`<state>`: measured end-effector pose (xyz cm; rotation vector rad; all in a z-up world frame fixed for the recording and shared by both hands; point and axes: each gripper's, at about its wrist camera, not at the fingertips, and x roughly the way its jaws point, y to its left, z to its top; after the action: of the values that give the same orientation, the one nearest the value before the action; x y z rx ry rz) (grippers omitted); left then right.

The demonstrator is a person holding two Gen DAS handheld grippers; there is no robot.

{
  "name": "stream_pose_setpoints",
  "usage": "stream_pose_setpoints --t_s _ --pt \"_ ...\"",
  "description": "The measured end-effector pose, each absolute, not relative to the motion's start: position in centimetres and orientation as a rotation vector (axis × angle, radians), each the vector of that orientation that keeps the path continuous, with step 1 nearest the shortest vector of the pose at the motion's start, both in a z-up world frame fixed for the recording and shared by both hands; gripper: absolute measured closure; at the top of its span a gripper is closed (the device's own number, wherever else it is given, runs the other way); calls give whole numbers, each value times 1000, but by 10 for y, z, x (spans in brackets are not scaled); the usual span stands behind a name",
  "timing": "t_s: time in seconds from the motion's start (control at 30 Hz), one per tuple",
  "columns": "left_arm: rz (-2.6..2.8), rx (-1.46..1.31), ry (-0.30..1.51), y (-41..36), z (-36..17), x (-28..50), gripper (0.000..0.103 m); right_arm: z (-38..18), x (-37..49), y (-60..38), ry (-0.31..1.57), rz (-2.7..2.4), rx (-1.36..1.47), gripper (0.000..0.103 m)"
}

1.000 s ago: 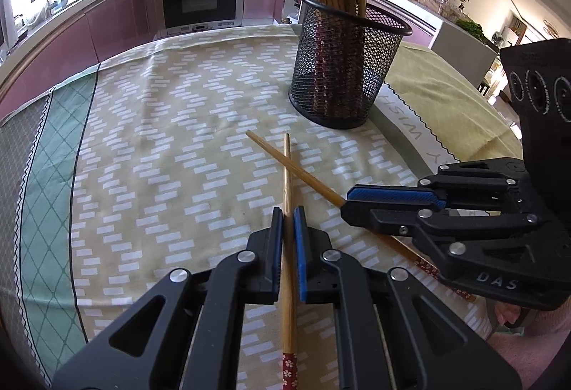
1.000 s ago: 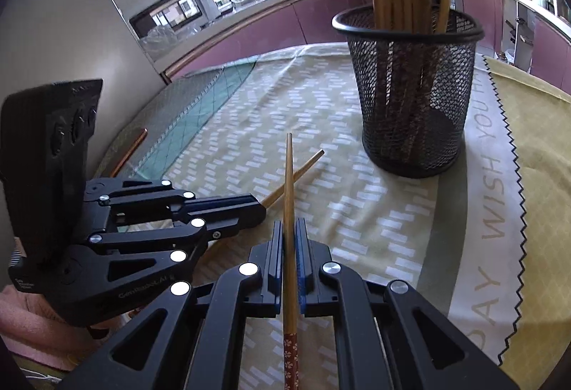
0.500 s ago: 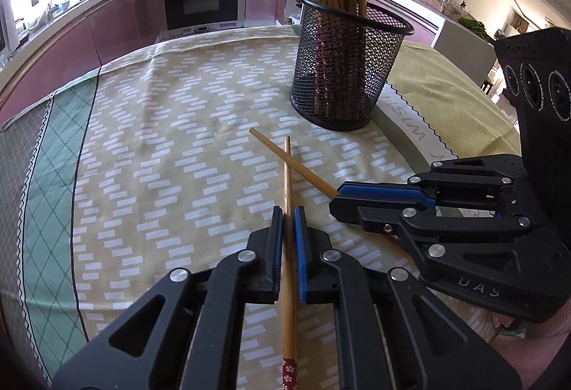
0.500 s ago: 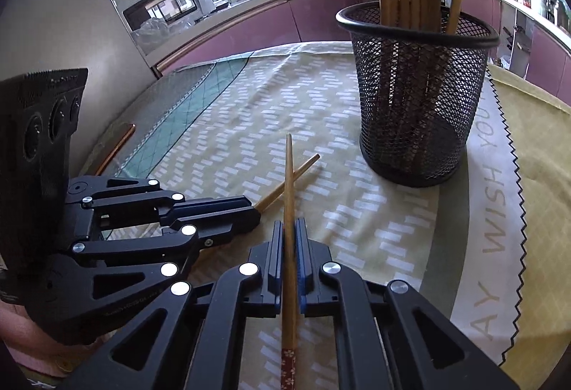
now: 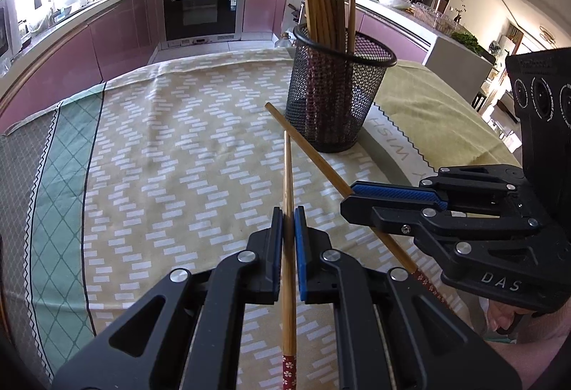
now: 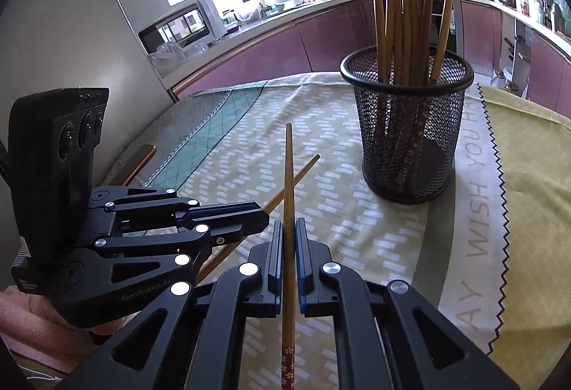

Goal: Organize utensils
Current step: 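Lift the gripped chopstick upright with the right gripper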

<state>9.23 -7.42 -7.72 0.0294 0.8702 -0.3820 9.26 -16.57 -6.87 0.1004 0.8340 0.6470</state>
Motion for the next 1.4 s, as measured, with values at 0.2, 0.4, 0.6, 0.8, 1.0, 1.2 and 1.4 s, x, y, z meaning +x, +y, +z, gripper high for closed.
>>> stream_pose_setpoints --t_s 0.2,0.4,0.6,0.8,1.0,1.2,1.4 --pt "-394 11 848 -71 -67 89 96 -60 87 -173 803 645 115 97" --pt "-407 -5 829 -68 -59 89 96 -49 83 -178 773 645 122 97" --pt "-416 -12 816 -69 -53 86 96 -41 79 -182 750 644 131 97" --pt "-423 -21 810 -68 -49 85 96 -39 77 -186 735 642 136 97" --pt "-429 -31 801 -67 -46 85 96 -35 77 -190 723 639 146 97" --pt "-436 -42 791 -66 -42 83 96 -32 76 -195 710 633 156 97" --pt "-444 -60 774 -63 -35 83 96 -28 77 -199 693 626 166 97"
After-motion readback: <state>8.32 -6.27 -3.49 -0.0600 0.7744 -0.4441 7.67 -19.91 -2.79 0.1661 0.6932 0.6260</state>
